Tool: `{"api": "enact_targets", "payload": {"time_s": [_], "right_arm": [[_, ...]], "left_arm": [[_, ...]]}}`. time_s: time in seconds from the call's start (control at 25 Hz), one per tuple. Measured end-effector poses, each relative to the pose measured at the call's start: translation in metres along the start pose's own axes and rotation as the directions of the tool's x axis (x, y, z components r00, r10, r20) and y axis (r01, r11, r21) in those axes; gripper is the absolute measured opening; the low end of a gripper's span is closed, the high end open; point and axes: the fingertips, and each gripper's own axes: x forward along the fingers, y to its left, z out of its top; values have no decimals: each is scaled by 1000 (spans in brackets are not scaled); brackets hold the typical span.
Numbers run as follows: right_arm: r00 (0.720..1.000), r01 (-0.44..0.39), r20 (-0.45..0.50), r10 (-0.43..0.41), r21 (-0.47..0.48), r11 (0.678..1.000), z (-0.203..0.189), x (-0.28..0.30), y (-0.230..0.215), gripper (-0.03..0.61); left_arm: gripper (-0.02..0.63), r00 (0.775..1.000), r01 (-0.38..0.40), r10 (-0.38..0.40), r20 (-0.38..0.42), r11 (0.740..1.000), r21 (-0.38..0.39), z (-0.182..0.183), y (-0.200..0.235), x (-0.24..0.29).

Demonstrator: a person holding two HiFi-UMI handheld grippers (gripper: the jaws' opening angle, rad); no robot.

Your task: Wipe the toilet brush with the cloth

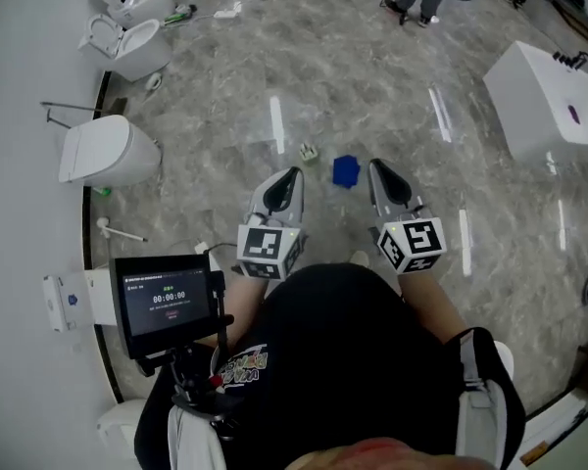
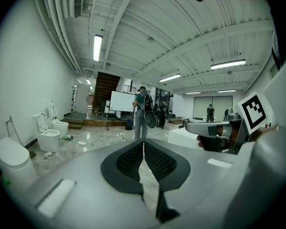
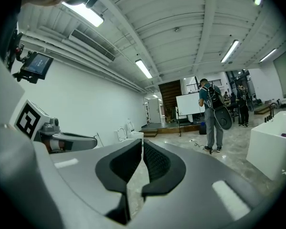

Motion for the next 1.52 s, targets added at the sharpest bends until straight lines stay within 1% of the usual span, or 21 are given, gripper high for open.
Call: {"api": "enact_targets", "payload": {"time_s": [0.08, 0.2, 0.48, 0.68, 0.96, 1.16, 1.52], "right_arm": [[1000, 10, 4, -10, 5, 1000, 1, 0, -2, 17], [1000, 15, -7, -15, 5, 1000, -10, -2, 3, 18], [1000, -9, -14, 9, 6, 1000, -7, -1, 6, 31], [999, -30, -17, 30, 5, 1000, -5, 2, 7, 52], [998, -60, -30, 60, -3, 998, -6, 6, 10, 64], [995, -90, -49, 89, -9, 996, -6, 12, 12, 66], [987, -137, -83, 138, 22, 990, -15, 25, 16, 64]], "left_arm": [[9, 1000, 4, -4, 5, 1000, 4, 0, 1, 1], [9, 1000, 6, -6, -7, 1000, -6, -10, 2, -4], [9, 1000, -9, 9, -22, 1000, -15, -9, 1, -6], [9, 1000, 5, -6, -25, 998, -58, -2, -3, -5], [9, 1000, -20, 19, -24, 999, -50, -4, 2, -6], [9, 998, -64, 62, -29, 997, -46, -8, 9, -8], [9, 991, -118, 113, -72, 990, -71, -18, 16, -16]]}}
